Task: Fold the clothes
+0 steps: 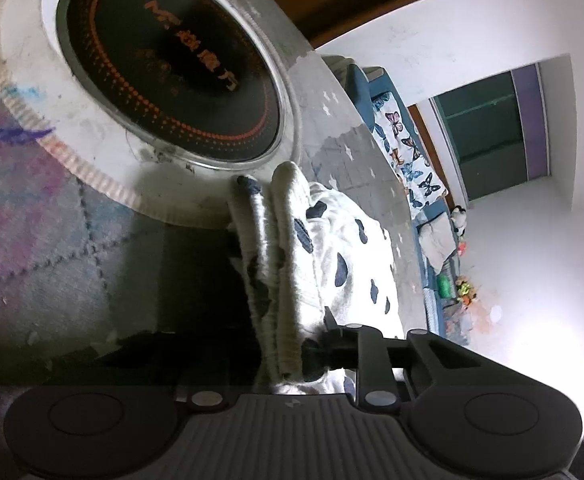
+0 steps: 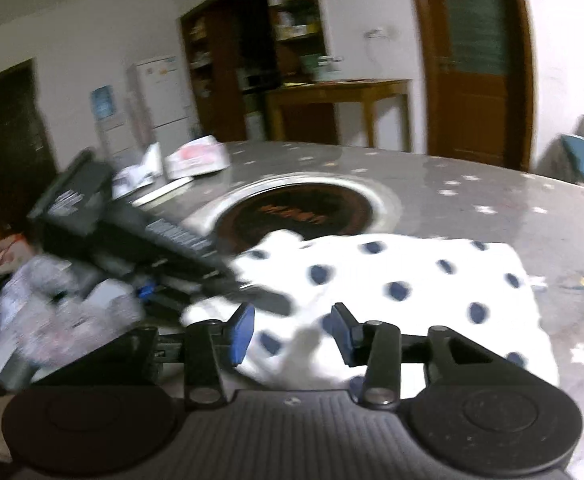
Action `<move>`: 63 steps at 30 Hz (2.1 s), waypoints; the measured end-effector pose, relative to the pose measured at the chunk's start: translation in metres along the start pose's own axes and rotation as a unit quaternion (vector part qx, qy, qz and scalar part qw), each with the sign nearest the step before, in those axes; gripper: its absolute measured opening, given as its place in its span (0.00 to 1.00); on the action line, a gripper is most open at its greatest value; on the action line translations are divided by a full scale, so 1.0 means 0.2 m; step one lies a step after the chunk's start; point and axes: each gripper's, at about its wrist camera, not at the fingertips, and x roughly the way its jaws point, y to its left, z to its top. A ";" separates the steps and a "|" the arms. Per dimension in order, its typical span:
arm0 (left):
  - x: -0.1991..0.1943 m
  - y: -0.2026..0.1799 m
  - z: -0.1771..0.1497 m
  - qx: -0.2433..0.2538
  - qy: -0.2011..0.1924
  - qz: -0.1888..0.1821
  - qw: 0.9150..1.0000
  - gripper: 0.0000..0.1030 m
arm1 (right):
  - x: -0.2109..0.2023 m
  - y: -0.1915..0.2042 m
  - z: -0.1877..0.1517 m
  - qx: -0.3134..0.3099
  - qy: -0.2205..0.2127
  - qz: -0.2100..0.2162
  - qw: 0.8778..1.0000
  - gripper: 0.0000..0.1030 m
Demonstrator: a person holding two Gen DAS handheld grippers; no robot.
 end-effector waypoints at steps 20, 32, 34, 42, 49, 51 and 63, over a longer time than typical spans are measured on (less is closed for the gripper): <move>-0.10 0.00 -0.01 0.021 0.000 0.026 0.999 0.28 | 0.41 -0.35 0.20 0.078 0.027 -0.063 0.995 0.56; -0.10 -0.07 0.02 0.044 -0.010 0.053 0.998 0.35 | 0.11 -0.53 -0.08 0.164 0.039 -0.091 0.982 0.46; -0.09 -0.10 0.01 0.051 -0.010 0.058 0.997 0.35 | 0.09 -0.50 -0.12 0.166 0.032 -0.085 0.982 0.30; -0.06 -0.33 0.01 0.120 -0.006 0.062 0.991 0.27 | -0.06 -0.52 -0.12 0.185 -0.018 -0.091 0.978 0.07; 0.18 -0.60 0.02 0.170 0.018 0.055 0.984 0.27 | -0.21 -0.68 -0.04 0.178 -0.050 -0.141 0.973 0.07; 0.25 -0.66 0.01 0.183 0.027 0.057 0.981 0.27 | -0.24 -0.73 -0.03 0.175 -0.053 -0.157 0.970 0.07; 0.58 -0.85 -0.06 0.241 0.059 0.091 0.964 0.28 | -0.28 -1.05 -0.10 0.199 -0.035 -0.215 0.955 0.07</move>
